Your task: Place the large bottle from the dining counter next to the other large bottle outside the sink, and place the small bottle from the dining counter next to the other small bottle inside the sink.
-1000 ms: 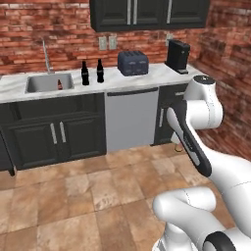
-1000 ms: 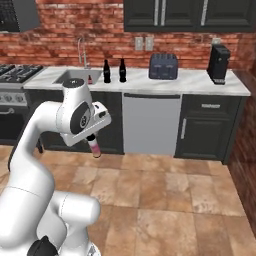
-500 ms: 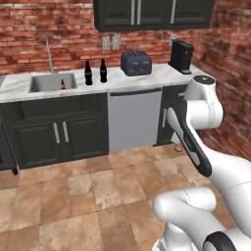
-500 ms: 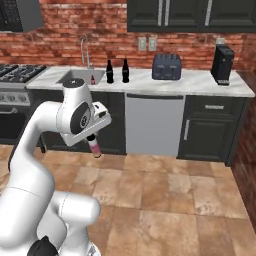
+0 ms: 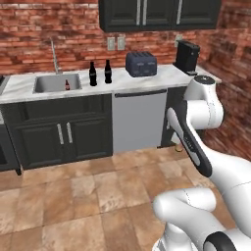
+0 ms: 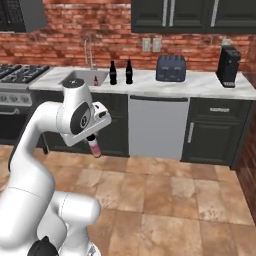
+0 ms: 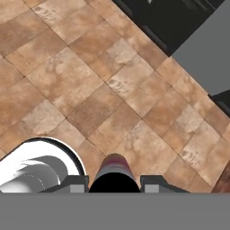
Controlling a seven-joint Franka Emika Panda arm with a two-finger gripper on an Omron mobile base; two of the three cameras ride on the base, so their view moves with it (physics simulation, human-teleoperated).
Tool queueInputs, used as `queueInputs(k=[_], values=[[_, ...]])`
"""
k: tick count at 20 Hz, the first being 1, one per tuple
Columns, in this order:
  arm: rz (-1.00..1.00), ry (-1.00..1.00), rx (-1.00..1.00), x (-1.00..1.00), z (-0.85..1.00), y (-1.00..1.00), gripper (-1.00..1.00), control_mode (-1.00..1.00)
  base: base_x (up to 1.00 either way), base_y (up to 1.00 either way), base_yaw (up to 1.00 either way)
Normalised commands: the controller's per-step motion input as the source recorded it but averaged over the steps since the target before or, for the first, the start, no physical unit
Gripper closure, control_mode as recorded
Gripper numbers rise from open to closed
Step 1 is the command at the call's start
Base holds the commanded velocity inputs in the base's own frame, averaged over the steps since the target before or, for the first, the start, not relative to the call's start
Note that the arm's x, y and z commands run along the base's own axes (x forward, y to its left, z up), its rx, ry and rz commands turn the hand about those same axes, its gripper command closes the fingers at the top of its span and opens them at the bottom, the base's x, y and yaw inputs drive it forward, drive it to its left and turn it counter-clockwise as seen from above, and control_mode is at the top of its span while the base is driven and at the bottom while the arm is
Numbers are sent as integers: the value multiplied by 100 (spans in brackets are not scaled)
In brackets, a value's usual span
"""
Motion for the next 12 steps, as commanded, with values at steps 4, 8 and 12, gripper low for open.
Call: queueInputs(k=[4,8,12], values=[[0,0,0,0,0,0,100,100,73,34,0],[0,0,0,0,0,0,100,100,79,31,0],[0,0,0,0,0,0,100,100,94,22,0]])
